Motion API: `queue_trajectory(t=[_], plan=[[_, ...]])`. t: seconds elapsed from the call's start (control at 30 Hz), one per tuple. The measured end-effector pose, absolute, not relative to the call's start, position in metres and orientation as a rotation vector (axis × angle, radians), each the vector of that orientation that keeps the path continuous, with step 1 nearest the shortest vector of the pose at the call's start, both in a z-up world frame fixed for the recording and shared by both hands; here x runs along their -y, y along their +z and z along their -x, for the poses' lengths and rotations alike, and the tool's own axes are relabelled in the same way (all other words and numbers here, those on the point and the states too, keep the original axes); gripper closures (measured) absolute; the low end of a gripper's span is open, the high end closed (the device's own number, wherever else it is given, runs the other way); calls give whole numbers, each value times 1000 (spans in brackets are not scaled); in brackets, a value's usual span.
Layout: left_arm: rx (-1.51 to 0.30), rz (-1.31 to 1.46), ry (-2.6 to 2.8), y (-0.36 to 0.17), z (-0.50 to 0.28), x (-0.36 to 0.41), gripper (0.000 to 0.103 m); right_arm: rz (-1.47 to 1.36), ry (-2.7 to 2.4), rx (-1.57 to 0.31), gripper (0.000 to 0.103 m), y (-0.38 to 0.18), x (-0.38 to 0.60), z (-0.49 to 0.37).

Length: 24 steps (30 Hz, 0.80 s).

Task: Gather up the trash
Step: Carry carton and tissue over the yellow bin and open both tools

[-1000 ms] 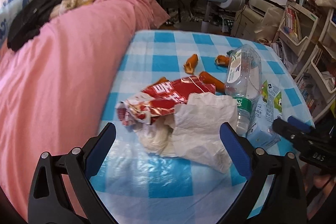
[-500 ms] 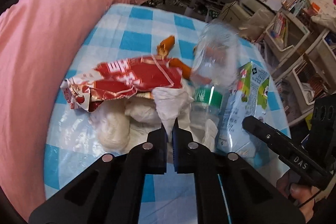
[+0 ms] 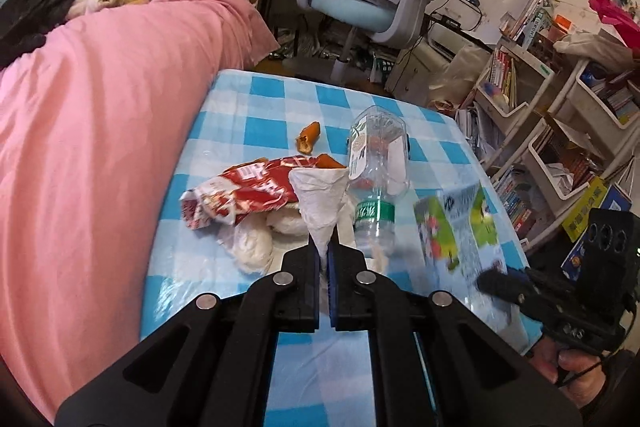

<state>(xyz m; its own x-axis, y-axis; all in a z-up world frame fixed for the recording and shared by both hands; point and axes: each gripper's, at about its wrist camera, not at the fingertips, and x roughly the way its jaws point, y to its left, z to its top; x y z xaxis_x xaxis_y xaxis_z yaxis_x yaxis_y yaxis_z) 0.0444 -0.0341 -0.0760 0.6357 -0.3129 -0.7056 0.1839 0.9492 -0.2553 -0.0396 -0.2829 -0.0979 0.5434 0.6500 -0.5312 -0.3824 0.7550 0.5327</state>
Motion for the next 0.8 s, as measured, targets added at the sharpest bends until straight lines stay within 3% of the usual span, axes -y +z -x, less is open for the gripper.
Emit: queue_trajectory(t=[0.27,0.5,0.53,0.57,0.63,0.8], plan=[[-848,191,-240,-79,-4,1,100,-154,907,-891,79,-107,228,99],[-897,132,-290,-92,48,15,100,162,992,-1063,79,-148,189,136],[-914,110,-303,-96,59,22,100,180,991,-1085,76,-152,189,136],[-925,97,-310,-99,65,26,100,194,986,-1105,65,-156,189,136],[-948,77,-324,-105,79,34,100,216,955,-1110,56,-159,196,136],[-1021,41,-360,-123,113,50,100,179,889,-1082,55,-141,230,139]])
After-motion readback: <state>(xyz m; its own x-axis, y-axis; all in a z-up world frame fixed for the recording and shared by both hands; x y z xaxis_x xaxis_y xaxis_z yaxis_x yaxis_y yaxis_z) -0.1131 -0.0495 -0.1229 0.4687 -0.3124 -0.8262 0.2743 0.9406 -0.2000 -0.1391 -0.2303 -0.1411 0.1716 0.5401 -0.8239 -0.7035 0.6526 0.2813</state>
